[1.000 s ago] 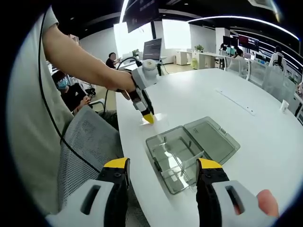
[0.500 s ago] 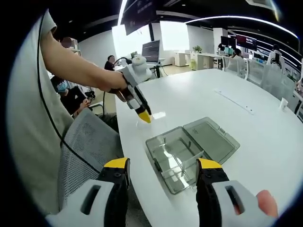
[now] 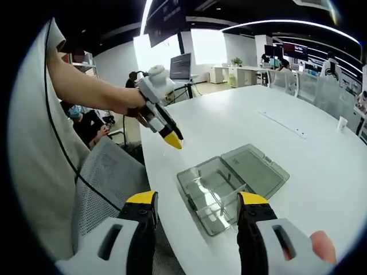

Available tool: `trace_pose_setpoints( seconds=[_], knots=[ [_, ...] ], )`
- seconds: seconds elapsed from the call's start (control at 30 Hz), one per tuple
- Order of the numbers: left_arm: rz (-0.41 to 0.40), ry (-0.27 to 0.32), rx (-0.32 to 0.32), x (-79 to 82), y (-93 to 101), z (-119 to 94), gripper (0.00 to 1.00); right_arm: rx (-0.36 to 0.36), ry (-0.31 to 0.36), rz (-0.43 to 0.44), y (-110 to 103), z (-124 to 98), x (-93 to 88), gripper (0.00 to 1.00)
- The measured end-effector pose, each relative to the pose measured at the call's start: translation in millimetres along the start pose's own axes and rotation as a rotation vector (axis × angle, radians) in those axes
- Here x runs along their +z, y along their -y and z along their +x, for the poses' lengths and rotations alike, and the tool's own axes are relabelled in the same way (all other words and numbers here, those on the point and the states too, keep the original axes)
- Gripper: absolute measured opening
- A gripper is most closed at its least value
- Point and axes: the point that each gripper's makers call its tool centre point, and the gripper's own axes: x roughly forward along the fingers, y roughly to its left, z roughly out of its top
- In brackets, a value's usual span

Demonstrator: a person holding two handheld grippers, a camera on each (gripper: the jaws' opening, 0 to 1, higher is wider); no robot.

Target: Insert the divider into the dual guide fixture by aligning both edges with the guide slots and pushing it downward to the bottom, including one-sided entry, uneven engagement, binding, and posture correction.

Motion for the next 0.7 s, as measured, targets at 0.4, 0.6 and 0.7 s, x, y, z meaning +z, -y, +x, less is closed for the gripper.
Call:
trace_pose_setpoints(
  seconds=[0.4,0.6,0.7],
  knots=[
    [-0.033,0.097,-0.078,16.7,26.1,-15.8,0.28,-0.004,0.019,0.003,-0.2,-3.0,5.1,0.52],
    [-0.037,0.13,-0.113,18.6,36.3,-20.8,0.28,-0.006,0.027,0.005,0.0,-4.7,8.2,0.52],
    [-0.041,0.145,-0.13,19.8,40.9,-23.3,0.28,-0.006,0.033,0.006,0.0,-6.0,10.5,0.52]
  ],
)
